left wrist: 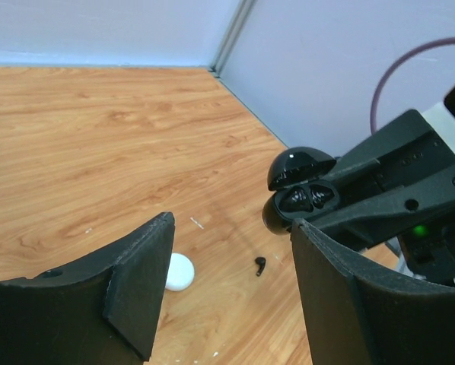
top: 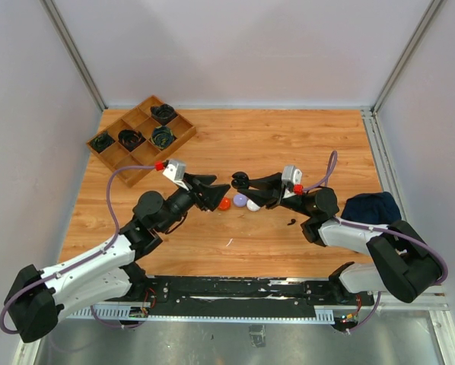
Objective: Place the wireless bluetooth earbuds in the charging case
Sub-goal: Place the earbud in the charging case, then adjust the charging case.
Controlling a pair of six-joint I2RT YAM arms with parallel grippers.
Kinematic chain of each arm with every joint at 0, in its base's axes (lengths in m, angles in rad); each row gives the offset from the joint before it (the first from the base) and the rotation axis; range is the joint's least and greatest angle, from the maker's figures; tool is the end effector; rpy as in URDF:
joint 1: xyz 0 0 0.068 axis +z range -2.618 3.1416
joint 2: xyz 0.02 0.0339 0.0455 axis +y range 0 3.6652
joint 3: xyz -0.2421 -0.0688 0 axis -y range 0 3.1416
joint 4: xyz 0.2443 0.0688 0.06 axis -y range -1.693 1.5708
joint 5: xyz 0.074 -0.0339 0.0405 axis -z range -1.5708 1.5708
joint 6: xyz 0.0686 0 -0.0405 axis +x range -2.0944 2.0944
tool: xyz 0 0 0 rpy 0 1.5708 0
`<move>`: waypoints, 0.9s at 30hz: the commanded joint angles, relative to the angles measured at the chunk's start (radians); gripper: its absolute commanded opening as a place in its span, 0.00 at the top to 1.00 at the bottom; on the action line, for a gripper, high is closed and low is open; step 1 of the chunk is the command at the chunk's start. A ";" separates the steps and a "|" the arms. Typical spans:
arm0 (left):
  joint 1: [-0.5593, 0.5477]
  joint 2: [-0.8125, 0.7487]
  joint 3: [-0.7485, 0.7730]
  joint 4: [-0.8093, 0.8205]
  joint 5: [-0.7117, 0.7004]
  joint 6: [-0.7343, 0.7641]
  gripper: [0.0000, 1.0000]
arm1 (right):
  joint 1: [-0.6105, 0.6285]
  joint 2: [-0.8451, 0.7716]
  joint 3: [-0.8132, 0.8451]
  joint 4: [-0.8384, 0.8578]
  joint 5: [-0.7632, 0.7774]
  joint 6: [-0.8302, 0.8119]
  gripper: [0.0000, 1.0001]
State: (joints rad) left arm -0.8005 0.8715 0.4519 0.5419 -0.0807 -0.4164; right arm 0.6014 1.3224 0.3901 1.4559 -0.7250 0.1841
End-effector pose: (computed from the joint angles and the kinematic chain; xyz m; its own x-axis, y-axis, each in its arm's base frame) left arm 0.1802 -0.1777 0.2714 -0.1891 -0.3840 -0.9037 0.6376 0.6519 -0.4104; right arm 0.1910 0.1862 0.2504 0.2411 0.3316 -0.9121 -0.9573 0.2355 -0.1674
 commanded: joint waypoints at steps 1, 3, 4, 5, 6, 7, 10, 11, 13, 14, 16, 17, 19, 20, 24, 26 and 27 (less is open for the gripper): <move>0.059 -0.029 -0.052 0.088 0.181 -0.009 0.32 | 0.006 -0.009 0.009 0.067 -0.023 0.034 0.84; 0.101 -0.037 -0.080 0.148 0.260 -0.016 0.32 | 0.006 -0.011 0.010 0.069 -0.026 0.044 0.84; 0.117 -0.040 -0.095 0.179 0.300 -0.019 0.32 | 0.004 -0.011 0.011 0.068 -0.029 0.053 0.84; 0.132 -0.042 -0.107 0.209 0.337 -0.022 0.32 | 0.002 -0.012 0.014 0.068 -0.033 0.066 0.84; 0.143 -0.039 -0.122 0.236 0.370 -0.022 0.32 | -0.001 -0.011 0.016 0.068 -0.035 0.079 0.84; 0.154 -0.035 -0.130 0.263 0.402 -0.023 0.32 | -0.001 -0.009 0.019 0.068 -0.039 0.092 0.84; 0.178 -0.005 -0.145 0.336 0.490 -0.033 0.32 | -0.003 -0.001 0.032 0.069 -0.059 0.128 0.84; 0.180 0.004 -0.151 0.362 0.504 -0.033 0.32 | -0.004 0.002 0.038 0.069 -0.071 0.140 0.84; 0.184 0.021 -0.170 0.429 0.524 -0.033 0.32 | -0.003 0.008 0.048 0.070 -0.100 0.158 0.84; 0.187 0.029 -0.177 0.461 0.533 -0.034 0.32 | -0.004 0.009 0.052 0.070 -0.110 0.164 0.84; 0.190 0.045 -0.183 0.505 0.552 -0.035 0.32 | -0.003 0.009 0.055 0.070 -0.122 0.172 0.84; 0.191 0.052 -0.184 0.524 0.561 -0.037 0.32 | -0.004 0.009 0.058 0.069 -0.129 0.175 0.84; 0.192 0.068 -0.188 0.559 0.579 -0.044 0.32 | -0.003 0.008 0.064 0.070 -0.145 0.185 0.84; 0.192 0.077 -0.190 0.573 0.584 -0.051 0.32 | -0.004 0.010 0.068 0.070 -0.152 0.190 0.84; 0.192 0.116 -0.202 0.660 0.600 -0.086 0.34 | -0.002 0.017 0.085 0.072 -0.183 0.214 0.84; 0.193 0.131 -0.208 0.687 0.600 -0.102 0.36 | -0.002 0.021 0.092 0.072 -0.197 0.225 0.84; 0.193 0.138 -0.208 0.695 0.599 -0.106 0.36 | -0.003 0.022 0.095 0.074 -0.202 0.230 0.84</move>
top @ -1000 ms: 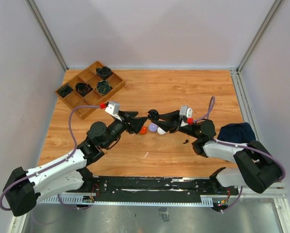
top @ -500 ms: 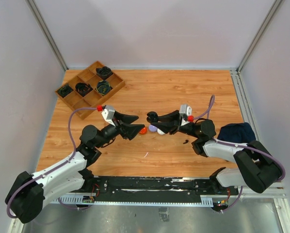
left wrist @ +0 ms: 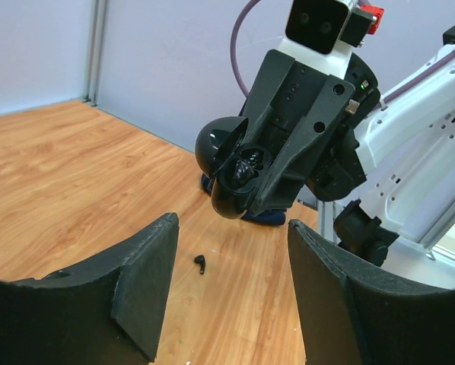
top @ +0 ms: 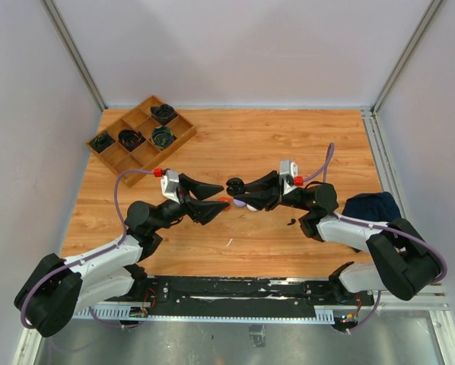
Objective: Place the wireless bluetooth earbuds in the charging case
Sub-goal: Adjust the charging case.
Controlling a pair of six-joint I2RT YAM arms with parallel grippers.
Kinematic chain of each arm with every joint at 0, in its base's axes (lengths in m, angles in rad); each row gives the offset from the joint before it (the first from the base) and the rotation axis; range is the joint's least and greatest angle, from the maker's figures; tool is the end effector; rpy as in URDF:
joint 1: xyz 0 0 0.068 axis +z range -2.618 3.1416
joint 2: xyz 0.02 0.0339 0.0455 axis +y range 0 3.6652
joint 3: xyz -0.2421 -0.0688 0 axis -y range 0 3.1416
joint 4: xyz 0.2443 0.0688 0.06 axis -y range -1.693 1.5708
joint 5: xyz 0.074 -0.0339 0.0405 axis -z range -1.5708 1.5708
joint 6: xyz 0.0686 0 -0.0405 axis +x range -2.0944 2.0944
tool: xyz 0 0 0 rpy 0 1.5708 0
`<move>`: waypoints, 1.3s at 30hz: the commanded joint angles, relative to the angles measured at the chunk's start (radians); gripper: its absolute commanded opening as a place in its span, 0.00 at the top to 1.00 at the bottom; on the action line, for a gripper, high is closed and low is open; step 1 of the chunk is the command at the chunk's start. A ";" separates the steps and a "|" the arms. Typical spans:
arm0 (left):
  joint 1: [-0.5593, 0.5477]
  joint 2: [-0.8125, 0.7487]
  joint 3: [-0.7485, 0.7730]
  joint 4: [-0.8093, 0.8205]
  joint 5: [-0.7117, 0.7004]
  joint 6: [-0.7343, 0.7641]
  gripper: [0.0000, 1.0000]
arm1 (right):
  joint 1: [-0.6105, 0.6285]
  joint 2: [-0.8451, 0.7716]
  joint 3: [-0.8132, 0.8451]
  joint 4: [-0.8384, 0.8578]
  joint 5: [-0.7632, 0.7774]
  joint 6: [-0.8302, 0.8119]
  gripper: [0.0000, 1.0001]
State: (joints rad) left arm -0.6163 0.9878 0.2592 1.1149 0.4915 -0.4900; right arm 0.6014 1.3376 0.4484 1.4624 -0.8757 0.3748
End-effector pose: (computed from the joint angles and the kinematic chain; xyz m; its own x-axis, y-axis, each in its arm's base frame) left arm 0.1718 -0.1614 0.2484 -0.1365 -0.4118 -0.9010 0.9091 0.3093 -0.2791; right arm 0.1876 0.1926 0.2611 0.0887 0.3452 -0.9343 -0.9960 0.0394 -0.0800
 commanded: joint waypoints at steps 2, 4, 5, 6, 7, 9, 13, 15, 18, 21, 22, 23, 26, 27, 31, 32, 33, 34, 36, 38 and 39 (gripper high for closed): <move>0.009 0.033 -0.015 0.133 0.024 -0.038 0.36 | -0.002 0.006 0.042 0.068 -0.057 0.045 0.83; 0.009 0.045 -0.015 0.140 0.023 -0.038 0.37 | -0.002 0.006 0.048 0.067 -0.065 0.052 0.83; 0.009 0.048 -0.016 0.146 0.021 -0.038 0.38 | -0.001 0.007 0.051 0.068 -0.073 0.056 0.83; 0.009 0.054 -0.017 0.153 0.020 -0.040 0.38 | 0.001 0.007 0.054 0.067 -0.078 0.058 0.83; 0.009 0.058 -0.018 0.161 0.021 -0.043 0.39 | 0.002 0.008 0.057 0.068 -0.083 0.061 0.83; 0.009 0.069 -0.018 0.180 0.023 -0.045 0.40 | 0.006 0.011 0.058 0.067 -0.089 0.061 0.83; 0.009 0.084 -0.015 0.207 0.031 -0.041 0.45 | 0.009 0.017 0.064 0.069 -0.101 0.066 0.83; 0.008 0.093 -0.014 0.217 0.041 -0.039 0.48 | 0.010 0.021 0.069 0.069 -0.109 0.073 0.83; 0.008 0.104 -0.012 0.231 0.054 -0.036 0.50 | 0.012 0.025 0.074 0.070 -0.115 0.079 0.83; 0.009 0.118 -0.014 0.261 0.075 -0.038 0.51 | 0.016 0.029 0.081 0.069 -0.123 0.083 0.82; 0.009 0.122 -0.014 0.269 0.083 -0.037 0.51 | 0.017 0.030 0.083 0.069 -0.124 0.088 0.82; 0.009 0.127 -0.014 0.275 0.090 -0.035 0.51 | 0.017 0.031 0.084 0.069 -0.127 0.092 0.82; 0.008 0.141 -0.015 0.297 0.108 -0.028 0.51 | 0.021 0.034 0.090 0.070 -0.141 0.098 0.82; 0.009 0.147 -0.017 0.312 0.116 -0.025 0.51 | 0.022 0.034 0.093 0.070 -0.147 0.100 0.81; 0.008 0.174 -0.031 0.397 0.157 -0.010 0.52 | 0.028 0.037 0.097 0.071 -0.166 0.102 0.81; 0.009 0.180 -0.033 0.418 0.164 -0.010 0.53 | 0.030 0.038 0.098 0.071 -0.171 0.102 0.81; 0.009 0.187 -0.034 0.436 0.173 -0.011 0.54 | 0.031 0.038 0.100 0.071 -0.175 0.102 0.81; 0.009 0.192 -0.034 0.456 0.179 -0.015 0.55 | 0.031 0.038 0.102 0.072 -0.178 0.102 0.81; 0.009 0.200 -0.034 0.472 0.186 -0.021 0.58 | 0.033 0.039 0.103 0.072 -0.184 0.102 0.81; 0.009 0.202 -0.034 0.476 0.183 -0.024 0.60 | 0.035 0.041 0.102 0.072 -0.187 0.101 0.81; 0.008 0.200 -0.035 0.476 0.183 -0.024 0.61 | 0.035 0.041 0.103 0.073 -0.190 0.100 0.81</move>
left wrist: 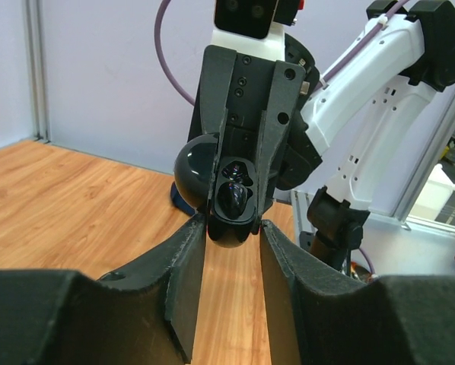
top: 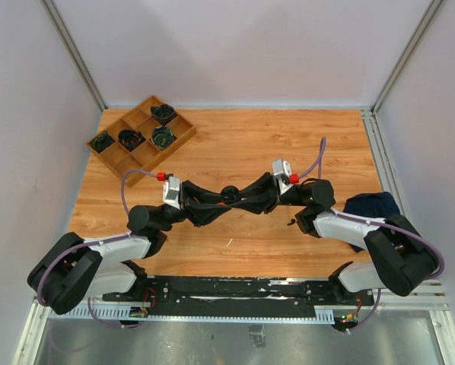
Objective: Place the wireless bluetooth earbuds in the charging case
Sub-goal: Adjust the charging case.
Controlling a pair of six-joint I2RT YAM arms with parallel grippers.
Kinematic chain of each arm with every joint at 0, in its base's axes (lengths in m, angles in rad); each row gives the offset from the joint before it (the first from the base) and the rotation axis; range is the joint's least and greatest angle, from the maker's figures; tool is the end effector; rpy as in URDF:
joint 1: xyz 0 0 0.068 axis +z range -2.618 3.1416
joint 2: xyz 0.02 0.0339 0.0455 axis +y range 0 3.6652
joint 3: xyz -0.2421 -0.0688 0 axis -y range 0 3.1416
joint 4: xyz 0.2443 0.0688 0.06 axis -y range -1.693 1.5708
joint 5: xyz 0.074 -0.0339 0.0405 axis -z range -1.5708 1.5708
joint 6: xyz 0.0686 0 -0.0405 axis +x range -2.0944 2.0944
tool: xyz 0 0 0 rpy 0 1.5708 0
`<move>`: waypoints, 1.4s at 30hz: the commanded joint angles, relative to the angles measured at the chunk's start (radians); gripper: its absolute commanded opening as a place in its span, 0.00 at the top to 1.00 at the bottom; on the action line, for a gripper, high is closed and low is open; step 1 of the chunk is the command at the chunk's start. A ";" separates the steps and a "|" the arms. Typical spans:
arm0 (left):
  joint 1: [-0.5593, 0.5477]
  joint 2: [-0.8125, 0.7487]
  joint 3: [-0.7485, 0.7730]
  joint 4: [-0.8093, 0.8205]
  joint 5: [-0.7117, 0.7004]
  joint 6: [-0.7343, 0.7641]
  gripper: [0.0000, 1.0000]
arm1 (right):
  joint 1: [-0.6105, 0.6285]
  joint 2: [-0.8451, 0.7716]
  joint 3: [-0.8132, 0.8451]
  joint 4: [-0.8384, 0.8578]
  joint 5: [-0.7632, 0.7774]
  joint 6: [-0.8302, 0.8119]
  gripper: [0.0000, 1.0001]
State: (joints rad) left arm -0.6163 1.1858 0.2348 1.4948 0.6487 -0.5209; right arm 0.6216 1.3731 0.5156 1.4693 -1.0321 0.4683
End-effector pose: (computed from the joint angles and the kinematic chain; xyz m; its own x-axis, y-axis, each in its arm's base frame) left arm 0.1637 -0.1667 0.2404 -0.0730 -0.4343 -0.8978 0.9756 0.1560 -0.1547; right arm 0.1828 0.2034 0.2681 0.0240 0.3020 -0.9530 -0.9871 -0.1440 -0.0704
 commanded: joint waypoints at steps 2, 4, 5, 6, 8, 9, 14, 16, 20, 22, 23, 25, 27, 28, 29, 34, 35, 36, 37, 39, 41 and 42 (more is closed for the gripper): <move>0.008 -0.004 -0.012 0.092 0.023 0.007 0.62 | 0.014 0.006 0.035 0.065 -0.040 0.004 0.81; 0.009 -0.014 -0.011 0.076 0.021 0.011 0.65 | 0.014 0.005 0.036 0.065 -0.044 0.005 0.81; 0.009 -0.018 -0.012 0.068 0.018 0.014 0.67 | 0.014 0.004 0.035 0.065 -0.045 0.005 0.81; 0.009 -0.024 -0.013 0.061 0.016 0.017 0.71 | 0.014 0.003 0.036 0.064 -0.049 0.004 0.81; 0.009 -0.034 -0.016 0.044 0.010 0.023 0.77 | 0.014 0.002 0.038 0.064 -0.055 0.005 0.79; 0.009 -0.040 -0.017 0.037 0.007 0.024 0.80 | 0.015 0.001 0.038 0.065 -0.059 0.005 0.78; 0.009 -0.061 -0.023 0.012 -0.006 0.027 0.93 | 0.015 0.000 0.039 0.064 -0.074 0.005 0.74; 0.009 -0.068 -0.027 0.003 -0.017 0.025 0.98 | 0.015 0.001 0.041 0.064 -0.079 0.004 0.72; 0.009 -0.092 -0.040 -0.019 -0.039 0.030 1.00 | 0.014 0.001 0.041 0.063 -0.078 0.009 0.61; 0.009 -0.105 -0.043 -0.033 -0.045 0.036 1.00 | 0.013 -0.003 0.036 0.064 -0.062 0.006 0.59; 0.009 -0.110 -0.044 -0.038 -0.048 0.039 1.00 | 0.013 -0.006 0.034 0.063 -0.058 0.000 0.59; 0.009 -0.121 -0.045 -0.054 -0.052 0.047 1.00 | 0.011 -0.009 0.031 0.063 -0.055 -0.003 0.59; 0.008 -0.130 -0.045 -0.068 -0.052 0.052 1.00 | 0.010 -0.011 0.030 0.062 -0.052 -0.001 0.59; 0.009 -0.132 -0.045 -0.073 -0.051 0.054 1.00 | 0.009 -0.011 0.030 0.063 -0.051 0.000 0.60; 0.008 -0.135 -0.045 -0.077 -0.049 0.054 1.00 | 0.009 -0.012 0.030 0.062 -0.049 0.000 0.61; 0.009 -0.143 -0.046 -0.096 -0.038 0.057 1.00 | 0.002 -0.016 0.031 0.063 -0.045 0.005 0.64; 0.008 -0.144 -0.045 -0.101 -0.035 0.057 1.00 | 0.001 -0.018 0.032 0.063 -0.045 0.006 0.64; 0.008 -0.144 -0.045 -0.107 -0.032 0.058 1.00 | 0.003 -0.019 0.032 0.063 -0.045 0.008 0.64; 0.008 -0.146 -0.043 -0.115 -0.030 0.060 1.00 | 0.003 -0.019 0.033 0.062 -0.045 0.009 0.64; 0.009 -0.147 -0.043 -0.123 -0.025 0.063 1.00 | 0.001 -0.021 0.032 0.062 -0.045 0.009 0.65; 0.009 -0.151 -0.043 -0.132 -0.025 0.066 1.00 | 0.000 -0.022 0.031 0.063 -0.046 0.010 0.65; 0.009 -0.154 -0.042 -0.140 -0.026 0.070 1.00 | -0.001 -0.023 0.030 0.063 -0.045 0.009 0.65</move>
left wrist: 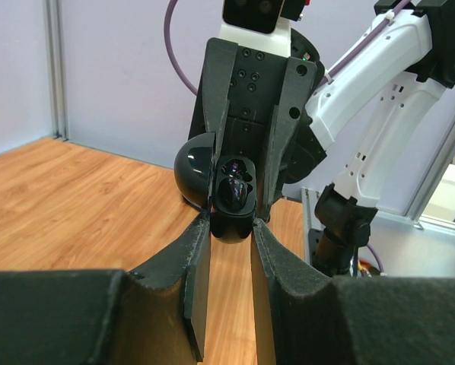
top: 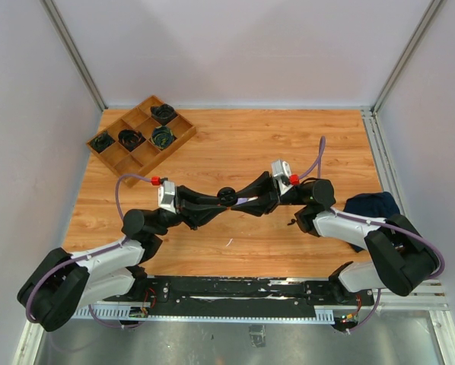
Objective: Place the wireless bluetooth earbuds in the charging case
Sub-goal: Adjust the charging case.
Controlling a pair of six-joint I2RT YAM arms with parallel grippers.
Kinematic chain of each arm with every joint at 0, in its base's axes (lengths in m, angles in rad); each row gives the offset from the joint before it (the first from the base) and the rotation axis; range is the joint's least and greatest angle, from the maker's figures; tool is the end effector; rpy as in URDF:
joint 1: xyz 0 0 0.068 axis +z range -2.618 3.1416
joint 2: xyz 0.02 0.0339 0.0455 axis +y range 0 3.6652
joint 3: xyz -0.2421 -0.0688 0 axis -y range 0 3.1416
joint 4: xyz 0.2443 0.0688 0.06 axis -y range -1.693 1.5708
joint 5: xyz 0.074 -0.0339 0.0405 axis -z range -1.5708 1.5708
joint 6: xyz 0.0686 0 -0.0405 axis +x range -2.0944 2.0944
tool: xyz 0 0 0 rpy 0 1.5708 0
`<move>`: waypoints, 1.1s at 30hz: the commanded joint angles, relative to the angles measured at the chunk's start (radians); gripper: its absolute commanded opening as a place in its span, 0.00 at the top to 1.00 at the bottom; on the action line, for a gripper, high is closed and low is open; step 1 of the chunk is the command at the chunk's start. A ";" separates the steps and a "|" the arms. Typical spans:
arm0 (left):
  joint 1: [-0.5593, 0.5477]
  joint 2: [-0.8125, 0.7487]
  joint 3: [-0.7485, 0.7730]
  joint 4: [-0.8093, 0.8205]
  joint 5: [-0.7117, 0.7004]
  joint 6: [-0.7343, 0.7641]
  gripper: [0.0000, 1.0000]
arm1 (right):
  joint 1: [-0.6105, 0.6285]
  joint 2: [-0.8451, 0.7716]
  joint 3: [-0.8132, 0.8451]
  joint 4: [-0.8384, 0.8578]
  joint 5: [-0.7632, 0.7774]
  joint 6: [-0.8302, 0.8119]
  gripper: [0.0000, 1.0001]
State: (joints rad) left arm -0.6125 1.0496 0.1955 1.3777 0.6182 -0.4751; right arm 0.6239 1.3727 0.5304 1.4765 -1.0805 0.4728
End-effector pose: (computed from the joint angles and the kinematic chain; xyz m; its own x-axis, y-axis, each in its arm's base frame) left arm 0.1552 -0.1577 0.2436 -0.0384 -0.4286 -0.9027 0.9690 0.2048 -0.1385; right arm 0.1800 0.2042 0.2715 0.0402 0.2932 -0.9552 -0.9774 -0.1870 -0.0986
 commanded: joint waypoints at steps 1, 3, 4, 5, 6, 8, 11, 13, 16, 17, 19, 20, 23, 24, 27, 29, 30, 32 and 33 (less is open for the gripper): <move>0.004 -0.024 -0.002 -0.032 0.004 0.027 1.00 | -0.005 -0.024 0.016 0.056 0.003 0.004 0.65; 0.005 -0.034 -0.002 -0.049 0.002 0.034 1.00 | -0.009 -0.026 0.015 0.056 0.001 0.004 0.67; 0.005 -0.039 -0.003 -0.056 0.000 0.036 1.00 | -0.010 -0.027 0.015 0.055 0.002 0.006 0.67; 0.005 -0.044 -0.002 -0.065 -0.001 0.040 1.00 | -0.012 -0.028 0.014 0.056 0.000 0.006 0.68; 0.005 -0.049 -0.002 -0.073 -0.001 0.042 1.00 | -0.012 -0.028 0.014 0.055 0.000 0.008 0.68; 0.005 -0.058 -0.002 -0.085 -0.004 0.048 1.00 | -0.013 -0.029 0.014 0.056 -0.001 0.009 0.68; 0.004 -0.063 -0.001 -0.094 -0.007 0.053 1.00 | -0.013 -0.028 0.015 0.056 -0.005 0.012 0.71; 0.005 -0.063 0.002 -0.097 -0.005 0.054 1.00 | -0.013 -0.027 0.019 0.056 -0.007 0.015 0.75; 0.005 -0.062 0.001 -0.097 -0.006 0.052 0.99 | -0.012 -0.024 0.023 0.057 -0.011 0.023 0.81; 0.005 -0.062 0.002 -0.097 -0.006 0.051 0.96 | -0.012 -0.023 0.024 0.057 -0.013 0.026 0.83; 0.005 -0.061 0.004 -0.097 -0.008 0.048 0.83 | -0.010 -0.021 0.024 0.056 -0.011 0.029 0.86; 0.005 -0.061 0.005 -0.097 -0.008 0.046 0.79 | -0.010 -0.021 0.023 0.057 -0.007 0.029 0.88; 0.004 -0.055 0.012 -0.101 -0.008 0.040 0.69 | -0.002 -0.023 0.021 0.057 0.009 0.023 0.90; 0.003 -0.052 0.016 -0.103 -0.009 0.038 0.68 | 0.002 -0.023 0.020 0.056 0.017 0.021 0.90; 0.004 -0.040 0.024 -0.105 -0.008 0.030 0.64 | 0.009 -0.025 0.015 0.056 0.037 0.013 0.92; 0.003 -0.034 0.024 -0.098 -0.008 0.023 0.63 | 0.012 -0.030 0.010 0.056 0.053 0.004 0.94; 0.003 -0.029 0.024 -0.094 -0.008 0.018 0.62 | 0.012 -0.032 0.008 0.057 0.058 0.002 0.94; 0.003 -0.024 0.023 -0.084 -0.010 0.011 0.61 | 0.016 -0.032 0.008 0.056 0.063 0.000 0.94; 0.003 -0.021 0.022 -0.081 -0.011 0.008 0.61 | 0.017 -0.031 0.008 0.056 0.061 -0.002 0.95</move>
State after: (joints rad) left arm -0.6125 1.0187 0.1963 1.2762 0.6193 -0.4538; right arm 0.6243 1.3670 0.5304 1.4761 -1.0451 0.4896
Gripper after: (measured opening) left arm 0.384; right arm 0.259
